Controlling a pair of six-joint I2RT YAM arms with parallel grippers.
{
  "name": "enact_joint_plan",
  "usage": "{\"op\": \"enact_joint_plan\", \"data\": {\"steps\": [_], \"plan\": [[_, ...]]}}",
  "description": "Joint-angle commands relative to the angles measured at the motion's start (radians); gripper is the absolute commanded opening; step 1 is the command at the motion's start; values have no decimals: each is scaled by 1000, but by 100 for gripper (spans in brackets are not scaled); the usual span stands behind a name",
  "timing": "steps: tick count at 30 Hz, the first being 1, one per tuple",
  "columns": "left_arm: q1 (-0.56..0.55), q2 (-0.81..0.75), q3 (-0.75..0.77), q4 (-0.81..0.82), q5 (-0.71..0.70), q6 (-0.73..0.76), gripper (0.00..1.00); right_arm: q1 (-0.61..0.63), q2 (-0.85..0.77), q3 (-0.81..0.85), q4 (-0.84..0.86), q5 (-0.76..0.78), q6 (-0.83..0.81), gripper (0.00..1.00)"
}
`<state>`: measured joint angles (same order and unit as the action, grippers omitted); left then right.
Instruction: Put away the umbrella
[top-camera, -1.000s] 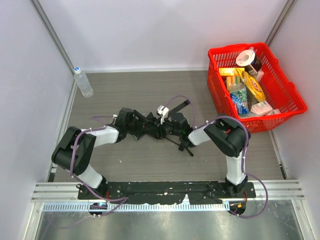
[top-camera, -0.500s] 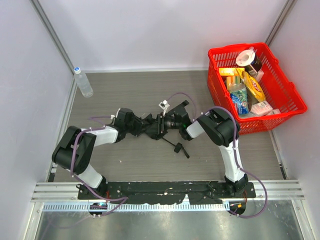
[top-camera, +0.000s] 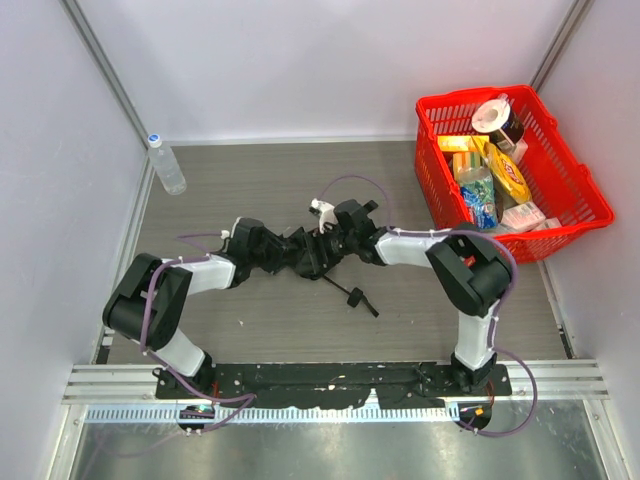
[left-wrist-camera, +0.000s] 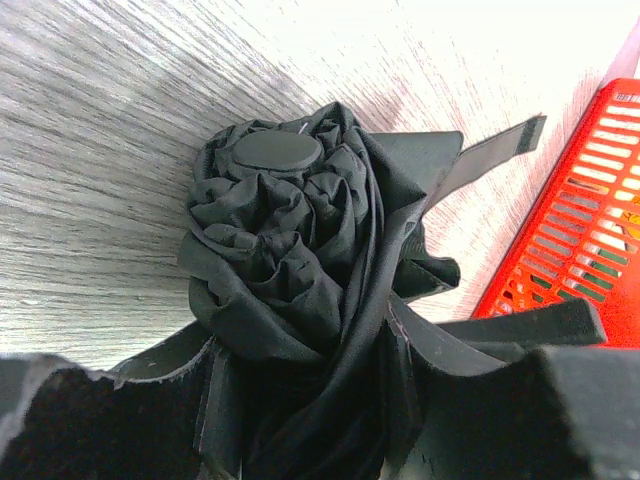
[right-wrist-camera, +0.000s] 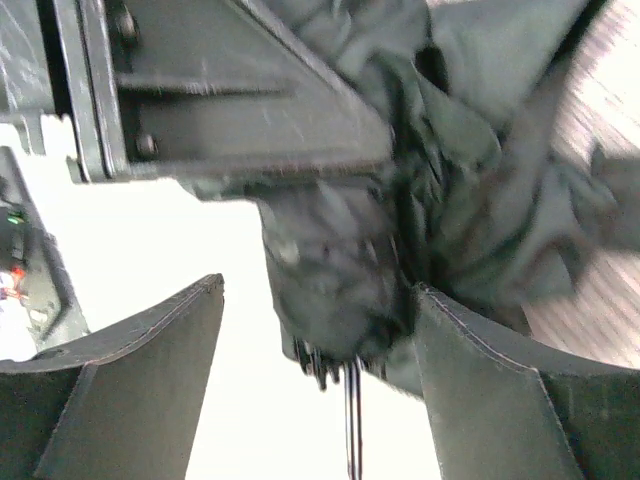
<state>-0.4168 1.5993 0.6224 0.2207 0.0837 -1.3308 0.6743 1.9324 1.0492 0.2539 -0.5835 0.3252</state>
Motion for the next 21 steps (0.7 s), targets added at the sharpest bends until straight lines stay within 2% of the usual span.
{"op": "enact_joint_plan", "data": {"steps": [1,3,6,11,15,21], "plan": [[-5,67,-72,-256,-88,114,0,34,-177,18,-338,236,-211,79],[-4,65,-69,-271,-61,107,0,93,-225,0,-311,367,-264,80],[-4,67,-62,-274,-52,98,0,184,-262,-50,-155,514,-311,82],[-5,73,-41,-329,-52,88,0,300,-189,-8,-62,747,-397,87],[-4,70,-41,-337,-50,81,0,337,-101,46,-13,859,-471,88],[-4,74,-47,-328,-36,73,0,349,8,83,50,948,-558,87]]}}
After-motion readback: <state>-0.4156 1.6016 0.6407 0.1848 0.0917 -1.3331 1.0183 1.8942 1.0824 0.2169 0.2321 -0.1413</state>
